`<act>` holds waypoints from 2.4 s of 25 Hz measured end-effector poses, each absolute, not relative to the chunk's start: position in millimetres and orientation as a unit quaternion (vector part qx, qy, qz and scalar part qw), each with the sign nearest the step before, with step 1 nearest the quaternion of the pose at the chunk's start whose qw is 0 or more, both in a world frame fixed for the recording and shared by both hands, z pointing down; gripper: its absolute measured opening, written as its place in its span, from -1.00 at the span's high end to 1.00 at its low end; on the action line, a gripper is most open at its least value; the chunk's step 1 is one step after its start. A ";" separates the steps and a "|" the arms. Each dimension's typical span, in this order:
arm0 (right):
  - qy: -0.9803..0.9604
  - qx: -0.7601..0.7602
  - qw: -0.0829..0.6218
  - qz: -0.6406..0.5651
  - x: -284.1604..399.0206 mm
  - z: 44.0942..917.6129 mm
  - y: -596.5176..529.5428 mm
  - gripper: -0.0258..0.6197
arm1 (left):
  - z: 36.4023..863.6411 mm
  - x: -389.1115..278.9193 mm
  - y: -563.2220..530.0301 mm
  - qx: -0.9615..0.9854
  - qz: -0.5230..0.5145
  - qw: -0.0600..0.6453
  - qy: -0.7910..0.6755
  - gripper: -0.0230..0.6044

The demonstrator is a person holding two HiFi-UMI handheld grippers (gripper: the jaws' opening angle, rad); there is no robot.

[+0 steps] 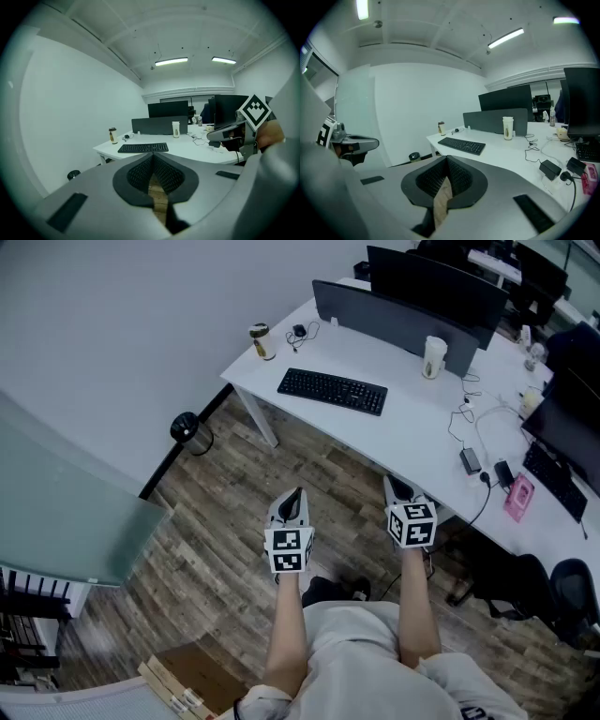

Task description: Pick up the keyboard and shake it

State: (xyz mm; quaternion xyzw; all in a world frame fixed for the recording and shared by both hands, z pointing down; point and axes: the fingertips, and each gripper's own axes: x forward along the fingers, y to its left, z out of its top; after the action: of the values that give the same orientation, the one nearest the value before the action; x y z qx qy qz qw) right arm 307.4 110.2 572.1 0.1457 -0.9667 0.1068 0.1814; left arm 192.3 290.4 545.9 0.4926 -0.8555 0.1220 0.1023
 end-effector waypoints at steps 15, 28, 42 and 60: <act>-0.973 0.155 0.162 0.050 314.0 573.2 108.6 0.80 | 552.9 191.4 301.4 0.471 0.066 0.131 -0.870 0.88; -0.966 0.141 0.196 0.089 250.6 598.0 69.2 0.80 | 553.7 103.5 261.0 0.487 -0.001 0.152 -0.860 0.89; -0.946 0.164 0.249 0.128 170.6 636.5 -10.6 0.80 | 551.8 -54.8 182.8 0.500 -0.006 0.164 -0.851 0.89; -0.926 0.240 0.233 0.173 69.1 661.0 -66.6 0.80 | 589.1 -205.7 167.2 0.513 -0.005 0.200 -0.835 0.89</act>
State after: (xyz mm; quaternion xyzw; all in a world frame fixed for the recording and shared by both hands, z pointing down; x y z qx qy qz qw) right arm 69.1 -66.6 661.0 0.2396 -0.9264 0.1733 0.2331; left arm -205.7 167.2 589.1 0.5133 -0.8346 -0.0049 0.1999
